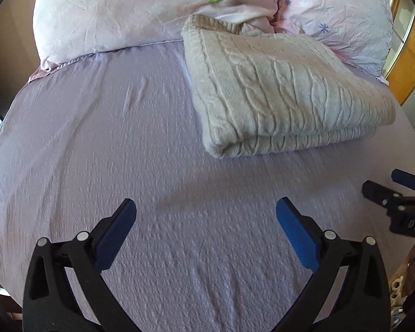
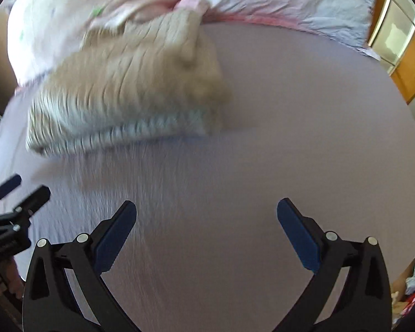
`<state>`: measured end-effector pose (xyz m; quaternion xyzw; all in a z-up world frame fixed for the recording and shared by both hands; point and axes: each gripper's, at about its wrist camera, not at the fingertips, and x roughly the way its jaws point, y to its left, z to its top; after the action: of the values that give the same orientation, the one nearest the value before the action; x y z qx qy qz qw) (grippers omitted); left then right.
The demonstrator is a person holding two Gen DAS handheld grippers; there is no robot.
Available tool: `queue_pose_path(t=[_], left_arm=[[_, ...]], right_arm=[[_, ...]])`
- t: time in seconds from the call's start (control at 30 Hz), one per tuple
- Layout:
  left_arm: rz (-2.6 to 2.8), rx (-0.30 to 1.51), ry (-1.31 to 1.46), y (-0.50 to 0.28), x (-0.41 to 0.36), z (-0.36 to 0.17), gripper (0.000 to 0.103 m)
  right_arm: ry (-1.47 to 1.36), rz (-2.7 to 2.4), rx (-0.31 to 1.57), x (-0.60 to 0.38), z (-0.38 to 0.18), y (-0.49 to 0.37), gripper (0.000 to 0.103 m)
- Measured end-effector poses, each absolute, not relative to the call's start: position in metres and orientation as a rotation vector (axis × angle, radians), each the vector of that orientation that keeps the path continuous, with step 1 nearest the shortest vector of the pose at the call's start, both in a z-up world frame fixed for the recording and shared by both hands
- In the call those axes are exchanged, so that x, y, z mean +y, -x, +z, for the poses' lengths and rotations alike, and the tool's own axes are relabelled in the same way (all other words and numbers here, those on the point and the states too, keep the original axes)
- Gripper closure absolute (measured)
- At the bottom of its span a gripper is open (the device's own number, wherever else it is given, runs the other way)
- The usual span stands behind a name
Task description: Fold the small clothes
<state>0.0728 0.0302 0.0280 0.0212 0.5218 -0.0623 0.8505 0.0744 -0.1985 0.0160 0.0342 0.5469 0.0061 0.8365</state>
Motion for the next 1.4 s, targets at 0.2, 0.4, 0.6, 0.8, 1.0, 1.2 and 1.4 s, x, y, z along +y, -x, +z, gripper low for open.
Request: queue_pose_path(t=[0.2, 0.4, 0.6, 0.8, 1.0, 1.2, 1.4], left_arm=[[-0.113, 0.993, -0.077, -0.049, 0.032, 0.019, 0.002], [-0.077, 0.958, -0.063, -0.046, 0.032, 0.019, 0.002], [-0.064, 0.955, -0.059, -0.047, 0.031, 0.020, 0.002], [-0.063, 0.955, -0.059, -0.047, 0.030, 0.019, 0.002], [-0.066, 0.954, -0.061, -0.046, 0.029, 0.019, 0.002], [-0.065, 0.953, -0.061, -0.046, 0.028, 0.019, 0.002], [-0.065, 0.953, -0.061, -0.046, 0.029, 0.019, 0.002]], right_arm=[[-0.026, 0.030, 0.985, -0.189, 0.011, -0.049, 0.001], [-0.036, 0.013, 0.956, -0.187, 0.011, -0.050, 0.001], [-0.033, 0.019, 0.940, -0.185, 0.008, -0.044, 0.001], [-0.034, 0.018, 0.927, -0.184, 0.009, -0.039, 0.001], [-0.034, 0.017, 0.920, -0.184, 0.009, -0.039, 0.001], [-0.036, 0.016, 0.918, -0.184, 0.008, -0.038, 0.001], [-0.035, 0.017, 0.918, -0.185, 0.008, -0.038, 0.001]])
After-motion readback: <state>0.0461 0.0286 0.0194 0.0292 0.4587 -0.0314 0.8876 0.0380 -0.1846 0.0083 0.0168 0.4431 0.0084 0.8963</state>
